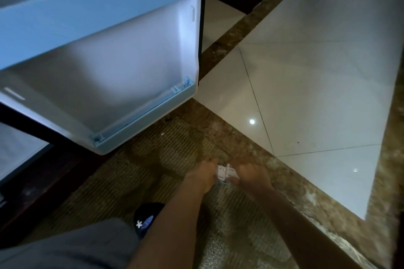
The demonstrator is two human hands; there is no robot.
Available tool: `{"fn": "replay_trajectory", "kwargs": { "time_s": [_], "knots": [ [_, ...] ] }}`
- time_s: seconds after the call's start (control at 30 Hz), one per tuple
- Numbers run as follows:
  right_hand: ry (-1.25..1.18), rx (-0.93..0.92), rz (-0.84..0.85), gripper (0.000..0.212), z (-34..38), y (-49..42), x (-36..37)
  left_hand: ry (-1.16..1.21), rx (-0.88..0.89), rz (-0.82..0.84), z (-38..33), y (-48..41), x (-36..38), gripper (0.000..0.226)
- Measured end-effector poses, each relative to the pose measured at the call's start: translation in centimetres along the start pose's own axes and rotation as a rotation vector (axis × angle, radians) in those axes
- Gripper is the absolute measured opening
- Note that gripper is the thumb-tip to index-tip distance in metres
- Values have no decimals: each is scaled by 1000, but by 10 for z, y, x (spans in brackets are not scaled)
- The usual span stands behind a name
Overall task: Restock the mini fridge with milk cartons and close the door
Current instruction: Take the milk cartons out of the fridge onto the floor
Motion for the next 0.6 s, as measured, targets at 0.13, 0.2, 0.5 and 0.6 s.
{"fn": "replay_trajectory", "kwargs": {
  "time_s": [0.13, 0.2, 0.5, 0.6],
  "knots": [
    [8, 48, 102, 37, -7, 2, -5, -33, 22, -20, -2, 15, -12, 43],
    [10, 19, 71, 32, -1, 3, -17, -109, 47, -32, -7, 24, -25, 40],
    [-6, -202, -107, 20, 51, 26, -126, -381, 49, -62, -16, 93, -100, 35],
    [14, -265, -114, 22, 77, 36, -160, -403, 71, -123, -16, 130, -124, 41]
  ]
}}
Point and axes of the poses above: each hand's wrist, its own y-axis away from the middle knuckle, its own x-axis out of the palm, z = x × y, the point moved 7 cm from there along -y, towards the middle knuckle, and after that the axes turned 7 degrees about x, right-handed, at the moved point
